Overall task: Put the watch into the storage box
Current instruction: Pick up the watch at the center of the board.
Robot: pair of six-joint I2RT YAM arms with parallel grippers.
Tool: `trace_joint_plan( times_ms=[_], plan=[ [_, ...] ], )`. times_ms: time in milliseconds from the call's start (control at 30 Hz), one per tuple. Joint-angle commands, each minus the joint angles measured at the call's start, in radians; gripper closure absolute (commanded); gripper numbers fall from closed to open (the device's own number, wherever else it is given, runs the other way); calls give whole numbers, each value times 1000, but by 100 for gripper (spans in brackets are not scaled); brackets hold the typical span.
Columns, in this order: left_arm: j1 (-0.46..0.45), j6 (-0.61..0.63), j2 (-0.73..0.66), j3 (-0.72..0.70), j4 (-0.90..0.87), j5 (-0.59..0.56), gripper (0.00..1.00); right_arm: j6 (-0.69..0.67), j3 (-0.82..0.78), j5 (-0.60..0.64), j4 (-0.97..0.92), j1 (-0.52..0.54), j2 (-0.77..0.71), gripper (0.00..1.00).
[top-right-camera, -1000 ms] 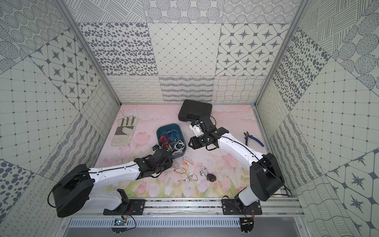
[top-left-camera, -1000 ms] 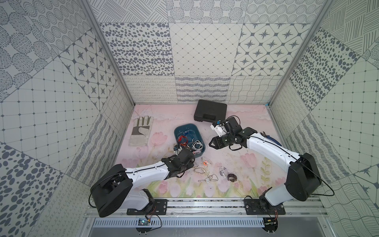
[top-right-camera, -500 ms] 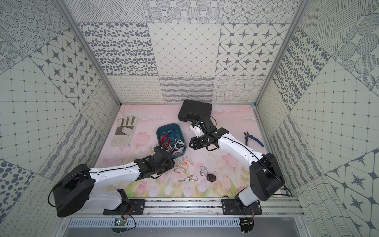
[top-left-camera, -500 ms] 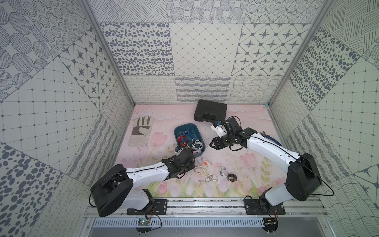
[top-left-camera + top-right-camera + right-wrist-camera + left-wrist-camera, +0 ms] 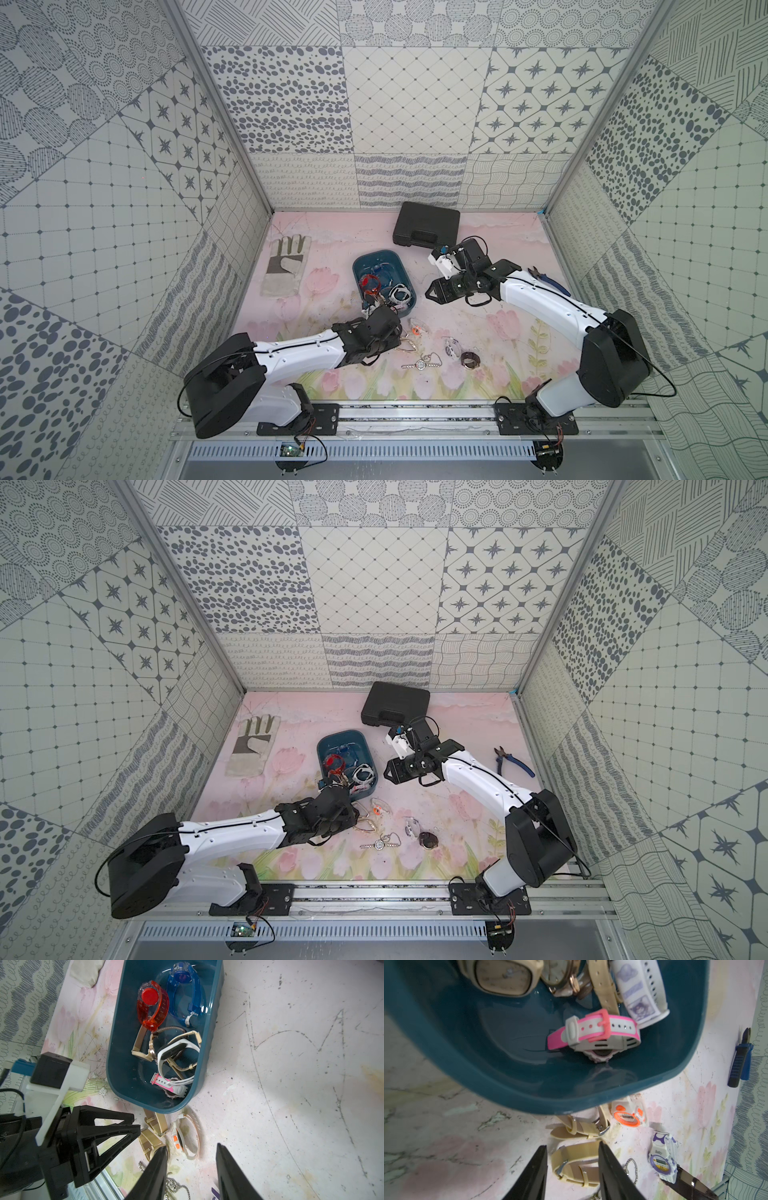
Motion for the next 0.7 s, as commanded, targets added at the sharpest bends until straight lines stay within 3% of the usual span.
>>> trace_joint_plan(
  times_ms=[0,667],
  plan=[
    [-16,46,17,16,-26,34,56,-12,-15,2,30,-6,-34,57],
    [-50,144,67,75,-171,54,62,-9,-21,5,37,-8,-30,57]
  ],
)
